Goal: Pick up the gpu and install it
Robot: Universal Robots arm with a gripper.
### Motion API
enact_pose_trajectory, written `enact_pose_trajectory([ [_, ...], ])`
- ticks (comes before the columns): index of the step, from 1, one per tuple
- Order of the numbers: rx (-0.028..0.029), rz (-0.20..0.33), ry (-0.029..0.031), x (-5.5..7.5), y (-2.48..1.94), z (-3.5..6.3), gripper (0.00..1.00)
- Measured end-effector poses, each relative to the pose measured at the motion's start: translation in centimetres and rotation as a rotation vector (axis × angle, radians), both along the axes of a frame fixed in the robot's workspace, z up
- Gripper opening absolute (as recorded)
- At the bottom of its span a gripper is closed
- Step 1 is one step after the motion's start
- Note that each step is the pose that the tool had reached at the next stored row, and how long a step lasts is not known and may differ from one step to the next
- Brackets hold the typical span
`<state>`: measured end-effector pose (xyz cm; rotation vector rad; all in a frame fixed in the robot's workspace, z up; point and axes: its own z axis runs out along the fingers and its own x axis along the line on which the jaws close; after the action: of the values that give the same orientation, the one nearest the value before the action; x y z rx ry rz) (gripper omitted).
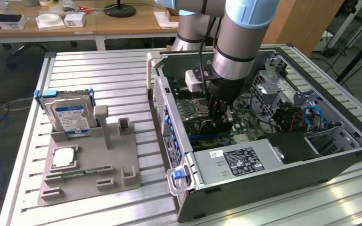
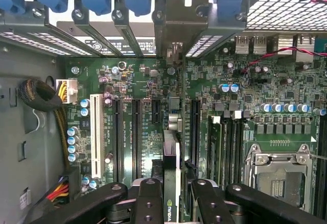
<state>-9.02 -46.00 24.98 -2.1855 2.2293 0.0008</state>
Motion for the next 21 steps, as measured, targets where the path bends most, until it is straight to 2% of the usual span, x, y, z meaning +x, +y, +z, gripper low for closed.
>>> enact_pose_trajectory([
  [14,0.0006,0.0,-0.0001,0.0,0.16,-0.11,0.26],
  [21,0.003,0.0,0.0,-0.03,0.22,-0.38,0.26],
])
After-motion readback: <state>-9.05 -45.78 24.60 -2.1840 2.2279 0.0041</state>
